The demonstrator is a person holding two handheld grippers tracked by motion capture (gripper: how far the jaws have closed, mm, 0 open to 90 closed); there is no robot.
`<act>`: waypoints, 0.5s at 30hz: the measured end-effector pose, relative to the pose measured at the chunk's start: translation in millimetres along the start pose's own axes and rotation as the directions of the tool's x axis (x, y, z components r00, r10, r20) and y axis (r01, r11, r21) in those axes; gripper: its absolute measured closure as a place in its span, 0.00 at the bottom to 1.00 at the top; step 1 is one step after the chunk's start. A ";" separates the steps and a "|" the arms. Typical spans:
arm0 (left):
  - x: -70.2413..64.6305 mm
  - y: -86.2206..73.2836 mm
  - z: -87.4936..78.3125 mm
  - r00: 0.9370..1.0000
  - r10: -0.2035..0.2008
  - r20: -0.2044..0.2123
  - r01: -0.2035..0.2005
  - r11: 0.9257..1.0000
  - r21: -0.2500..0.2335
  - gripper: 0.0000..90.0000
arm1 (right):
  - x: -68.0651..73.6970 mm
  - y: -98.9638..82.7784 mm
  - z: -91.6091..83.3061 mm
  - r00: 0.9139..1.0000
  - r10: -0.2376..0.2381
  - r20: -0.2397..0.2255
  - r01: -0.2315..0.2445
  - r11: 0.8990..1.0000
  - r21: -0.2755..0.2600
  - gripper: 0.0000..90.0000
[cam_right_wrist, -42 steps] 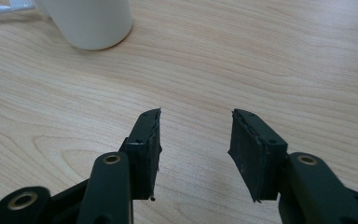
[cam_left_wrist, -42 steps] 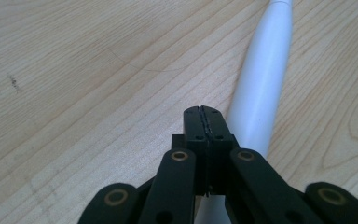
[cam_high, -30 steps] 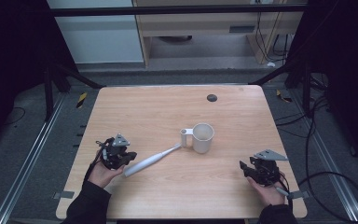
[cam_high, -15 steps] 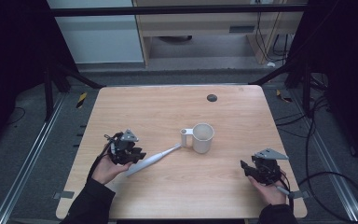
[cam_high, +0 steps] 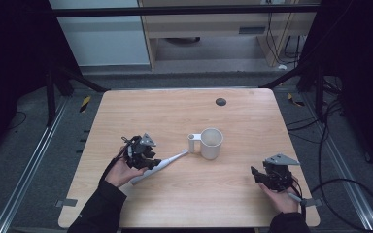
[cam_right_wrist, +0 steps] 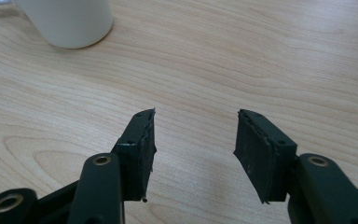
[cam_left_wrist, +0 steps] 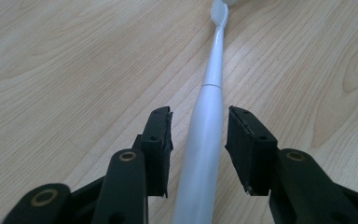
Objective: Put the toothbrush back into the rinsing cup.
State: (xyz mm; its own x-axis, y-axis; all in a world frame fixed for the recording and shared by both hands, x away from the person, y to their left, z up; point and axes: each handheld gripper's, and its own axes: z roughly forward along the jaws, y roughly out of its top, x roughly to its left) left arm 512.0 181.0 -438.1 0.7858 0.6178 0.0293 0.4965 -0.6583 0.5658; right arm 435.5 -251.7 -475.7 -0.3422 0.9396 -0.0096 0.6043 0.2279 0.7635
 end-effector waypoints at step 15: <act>-3.0 6.1 17.7 0.999 0.035 0.015 -0.036 0.995 0.092 0.70 | 1.4 1.6 4.0 1.000 -0.017 -0.011 0.018 1.000 0.015 0.53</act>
State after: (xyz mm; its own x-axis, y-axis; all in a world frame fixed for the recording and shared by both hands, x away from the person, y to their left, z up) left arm 519.1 167.5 -449.3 0.8082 0.5878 0.0368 0.4993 -0.7170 0.4863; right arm 438.8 -248.9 -477.1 -0.3605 0.9326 -0.0159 0.6090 0.2483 0.7533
